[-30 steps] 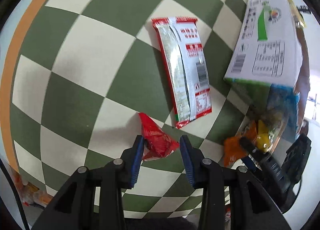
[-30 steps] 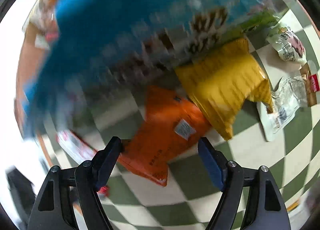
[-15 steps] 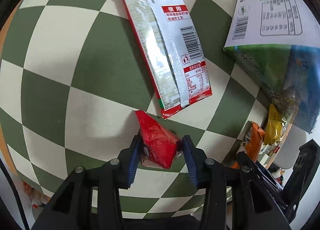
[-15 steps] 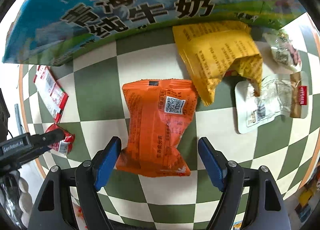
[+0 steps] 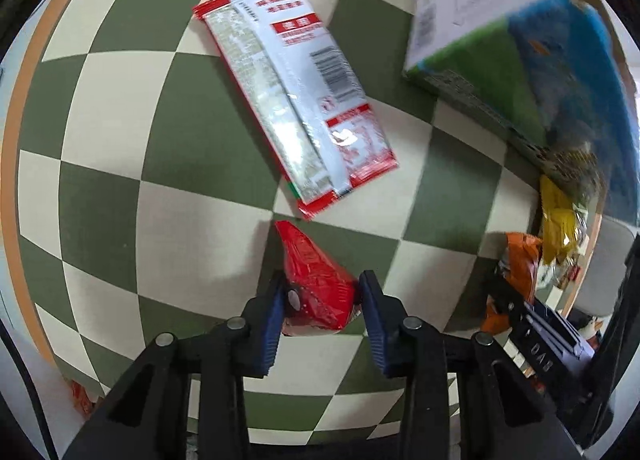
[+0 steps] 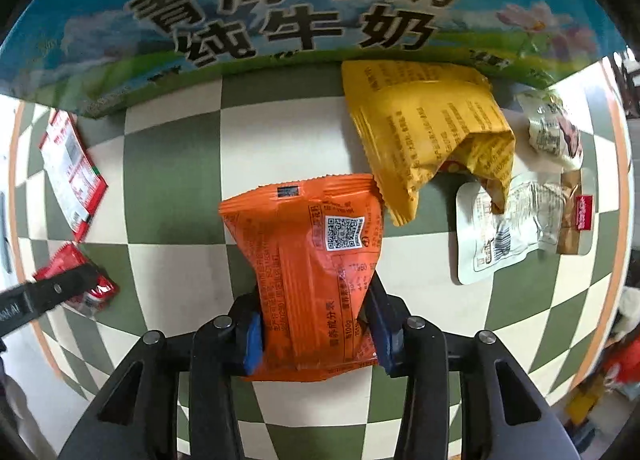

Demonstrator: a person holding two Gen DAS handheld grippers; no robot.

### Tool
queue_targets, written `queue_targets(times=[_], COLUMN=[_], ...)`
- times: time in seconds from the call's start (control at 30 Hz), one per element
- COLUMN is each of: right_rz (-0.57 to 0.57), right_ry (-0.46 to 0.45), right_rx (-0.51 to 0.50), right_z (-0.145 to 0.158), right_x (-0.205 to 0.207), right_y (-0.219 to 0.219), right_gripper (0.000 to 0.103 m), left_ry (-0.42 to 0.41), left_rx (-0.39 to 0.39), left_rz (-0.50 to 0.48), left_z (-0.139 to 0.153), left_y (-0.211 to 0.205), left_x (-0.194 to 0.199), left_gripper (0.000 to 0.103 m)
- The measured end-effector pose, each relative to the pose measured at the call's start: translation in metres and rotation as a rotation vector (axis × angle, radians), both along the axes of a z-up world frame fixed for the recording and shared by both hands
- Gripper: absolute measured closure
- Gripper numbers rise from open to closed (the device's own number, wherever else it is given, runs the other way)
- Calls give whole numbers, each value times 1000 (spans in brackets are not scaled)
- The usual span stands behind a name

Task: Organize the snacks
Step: 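Close the right tool on the orange packet and lift it, then carry the small red packet and orange packet over the box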

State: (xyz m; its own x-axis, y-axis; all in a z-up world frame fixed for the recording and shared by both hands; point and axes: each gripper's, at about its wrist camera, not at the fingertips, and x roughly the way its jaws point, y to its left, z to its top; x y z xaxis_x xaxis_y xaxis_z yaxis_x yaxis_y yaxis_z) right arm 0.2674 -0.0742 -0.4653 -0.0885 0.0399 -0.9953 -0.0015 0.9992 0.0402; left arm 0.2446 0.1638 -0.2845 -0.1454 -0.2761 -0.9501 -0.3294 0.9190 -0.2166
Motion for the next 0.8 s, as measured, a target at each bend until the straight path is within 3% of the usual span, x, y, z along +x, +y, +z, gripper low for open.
queue_targets(times=[0.33,0.57,0.8], right_rz=[-93,-86,-85], right_ry=[-18,-89,-214], right_rx=[176,290,381], right_z=[29,98,179], right_x=[-9,-6,16], right_y=[-39,-72,-95], right_gripper=[63,64,64], left_ry=[-95,-214,-306], left_rx=[-23,-59,-94], left_rz=[-60,-124,-172], left_z=[62,123,170], left_y=[-18,-62,-103], left_x=[7,19,65], left_gripper=[70,70,70])
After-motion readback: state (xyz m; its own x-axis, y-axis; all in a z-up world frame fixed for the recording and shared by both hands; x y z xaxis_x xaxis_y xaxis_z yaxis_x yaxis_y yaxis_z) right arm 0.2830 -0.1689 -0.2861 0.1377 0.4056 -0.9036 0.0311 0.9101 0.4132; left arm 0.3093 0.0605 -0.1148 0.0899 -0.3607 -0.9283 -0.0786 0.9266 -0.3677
